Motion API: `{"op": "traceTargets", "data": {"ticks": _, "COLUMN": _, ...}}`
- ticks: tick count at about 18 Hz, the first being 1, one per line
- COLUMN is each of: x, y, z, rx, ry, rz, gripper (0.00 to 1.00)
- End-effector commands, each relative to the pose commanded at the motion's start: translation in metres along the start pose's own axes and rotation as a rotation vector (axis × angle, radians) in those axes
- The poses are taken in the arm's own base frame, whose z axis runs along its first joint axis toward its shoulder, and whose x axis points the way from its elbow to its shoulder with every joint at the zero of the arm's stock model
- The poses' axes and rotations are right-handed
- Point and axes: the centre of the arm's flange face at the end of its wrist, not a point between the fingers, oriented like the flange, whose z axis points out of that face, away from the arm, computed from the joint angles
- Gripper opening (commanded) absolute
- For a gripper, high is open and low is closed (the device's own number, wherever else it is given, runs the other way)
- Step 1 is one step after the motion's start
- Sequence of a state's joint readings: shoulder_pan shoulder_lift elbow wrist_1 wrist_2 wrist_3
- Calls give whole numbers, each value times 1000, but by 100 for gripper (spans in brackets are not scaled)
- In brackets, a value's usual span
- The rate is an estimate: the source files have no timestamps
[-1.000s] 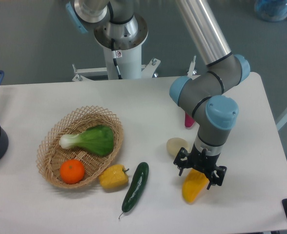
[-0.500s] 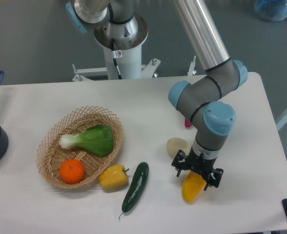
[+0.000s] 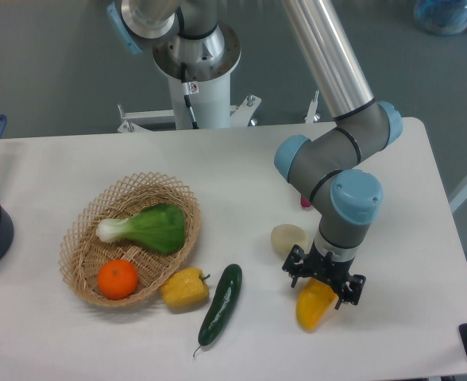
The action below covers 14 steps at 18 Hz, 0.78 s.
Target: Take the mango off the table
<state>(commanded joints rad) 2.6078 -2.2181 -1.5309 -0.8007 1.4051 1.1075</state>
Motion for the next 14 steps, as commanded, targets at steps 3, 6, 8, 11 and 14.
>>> {"op": "traceTargets", "data": {"ticks": 3, "x": 1, "y": 2, "z": 3, "rx": -17, "ry": -3, "rz": 1, "gripper": 100}}
{"op": "traceTargets", "data": {"ticks": 6, "x": 6, "y": -4, "z": 7, "rx": -39, "ry": -19, "rz": 17, "gripper": 100}}
{"op": "traceTargets", "data": {"ticks": 8, "x": 7, "y": -3, "z": 9, "rx": -50, "ry": -24, "rz": 18, "gripper": 100}}
{"op": "traceTargets", "data": {"ticks": 11, "x": 6, "y": -3, "z": 9, "rx": -53, "ry": -25, "rz": 18, "gripper": 100}}
{"op": "traceTargets", "data": {"ticks": 14, "x": 8, "y": -4, "z": 10, "rx": -60, "ry": -29, "rz": 23, "gripper": 90}}
